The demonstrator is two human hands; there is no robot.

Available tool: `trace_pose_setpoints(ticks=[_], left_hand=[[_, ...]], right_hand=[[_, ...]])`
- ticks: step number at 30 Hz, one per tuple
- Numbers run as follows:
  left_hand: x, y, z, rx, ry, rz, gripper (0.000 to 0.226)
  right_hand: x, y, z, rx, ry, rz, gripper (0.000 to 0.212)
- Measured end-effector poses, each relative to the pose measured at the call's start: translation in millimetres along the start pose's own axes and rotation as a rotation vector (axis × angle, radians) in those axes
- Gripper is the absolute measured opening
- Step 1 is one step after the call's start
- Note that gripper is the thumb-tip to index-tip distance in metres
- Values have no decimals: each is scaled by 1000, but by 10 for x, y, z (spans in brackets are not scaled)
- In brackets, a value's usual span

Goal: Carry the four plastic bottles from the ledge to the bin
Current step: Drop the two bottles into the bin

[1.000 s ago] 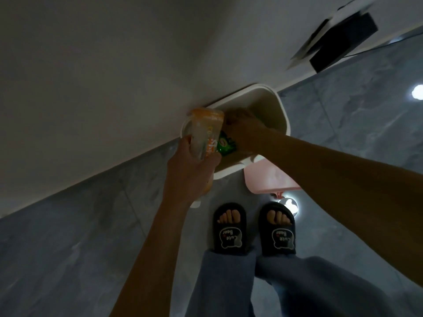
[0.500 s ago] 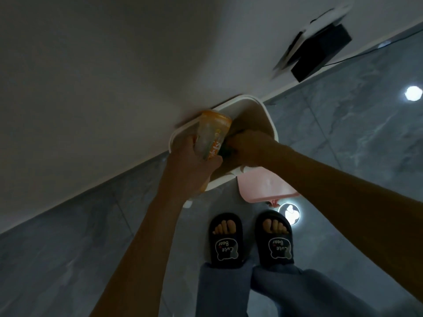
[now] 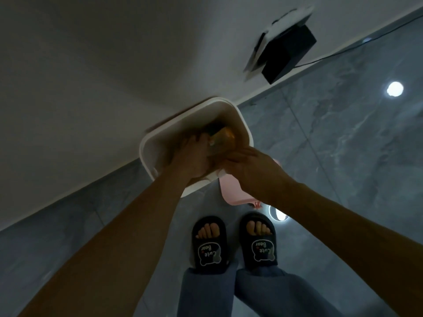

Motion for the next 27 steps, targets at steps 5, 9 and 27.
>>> trace_pose_setpoints(ticks=[5,9,27], left_hand=[[130,-68,242,-199,39,-42,35],[67,-95,222,-232,-20,-59,61],[-3900,165,-1374,-564,-129,-387,29]], right_hand=[[8,43,54,-48,11,-26,45],[9,19,54,-52,-26,-4,50],[-2431,-1463,-1470,100,-367,442,34]])
Point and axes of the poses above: each hand's wrist, its own x-axis towards the middle knuckle, its own z-axis out of the palm, y = z × x, the point moved 5 cm from there along x, towards the middle knuckle, and after that the axes turned 5 degrees about x, right-handed, at the moved point
